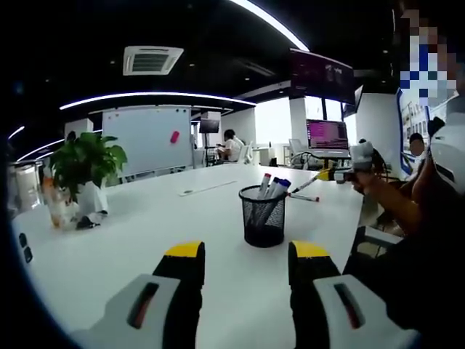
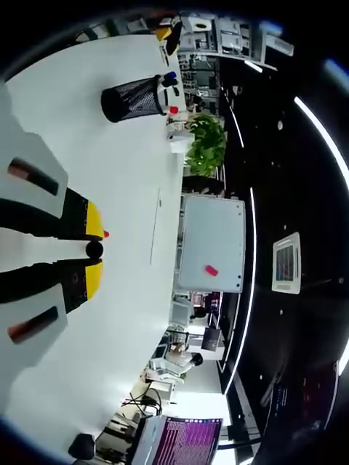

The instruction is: Pick up the whiteboard markers from the pen holder and place them facing the whiteboard neatly

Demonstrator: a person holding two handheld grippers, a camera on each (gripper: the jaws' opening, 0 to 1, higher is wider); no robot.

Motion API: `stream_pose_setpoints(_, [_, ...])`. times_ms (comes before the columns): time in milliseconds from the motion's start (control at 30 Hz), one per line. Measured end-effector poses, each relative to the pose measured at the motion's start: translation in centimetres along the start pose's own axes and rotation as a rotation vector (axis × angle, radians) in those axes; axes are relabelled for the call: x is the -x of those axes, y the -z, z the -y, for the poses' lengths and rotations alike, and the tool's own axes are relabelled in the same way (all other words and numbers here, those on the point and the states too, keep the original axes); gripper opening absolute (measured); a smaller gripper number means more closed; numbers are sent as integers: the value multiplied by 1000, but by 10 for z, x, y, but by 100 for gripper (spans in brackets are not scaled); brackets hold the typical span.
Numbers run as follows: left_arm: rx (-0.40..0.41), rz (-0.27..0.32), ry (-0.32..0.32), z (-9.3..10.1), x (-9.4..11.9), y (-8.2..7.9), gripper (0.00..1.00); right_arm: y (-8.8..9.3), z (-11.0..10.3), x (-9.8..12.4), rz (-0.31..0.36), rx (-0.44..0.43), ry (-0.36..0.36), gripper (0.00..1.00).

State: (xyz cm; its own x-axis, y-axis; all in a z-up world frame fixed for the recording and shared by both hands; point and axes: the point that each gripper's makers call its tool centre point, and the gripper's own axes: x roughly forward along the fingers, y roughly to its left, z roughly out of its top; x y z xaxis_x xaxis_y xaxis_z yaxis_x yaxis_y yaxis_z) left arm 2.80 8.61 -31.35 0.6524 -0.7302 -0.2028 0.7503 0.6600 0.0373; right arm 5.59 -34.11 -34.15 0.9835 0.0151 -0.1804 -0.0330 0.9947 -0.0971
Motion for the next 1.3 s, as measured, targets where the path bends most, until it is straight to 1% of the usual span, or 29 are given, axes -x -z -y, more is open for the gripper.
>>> stream_pose_setpoints(100, [1, -1, -3, -1, 0, 0, 47, 4, 1, -2, -13, 5, 3, 13])
stream_pose_setpoints(233, [-2, 2, 1, 1, 0, -1, 47, 13, 0, -4, -59, 11, 13, 13])
stream_pose_setpoints(367, [-9, 6, 8, 4, 0, -4, 47, 17, -1, -5, -75, 10, 12, 13])
stream_pose_setpoints(567, [-6, 3, -3, 1, 1, -2, 47, 26, -3, -10, -108, 7, 8, 13])
stream_pose_setpoints(700, [-8, 21, -12, 0, 3, -7, 47, 33, -6, -10, -130, 13, 10, 13])
stream_pose_setpoints(800, [-8, 24, -16, 0, 3, -8, 47, 36, -7, -11, -143, 19, 10, 13])
stream_pose_setpoints(933, [-9, 16, -16, -1, 2, -6, 47, 40, -7, -12, -160, 21, 9, 13])
stream_pose_setpoints(1100, [0, 6, -15, -2, 1, -2, 47, 45, -6, -12, -177, -1, 3, 13])
stream_pose_setpoints(1300, [2, 7, -16, -3, 1, -1, 47, 52, -6, -13, -204, -7, 2, 13])
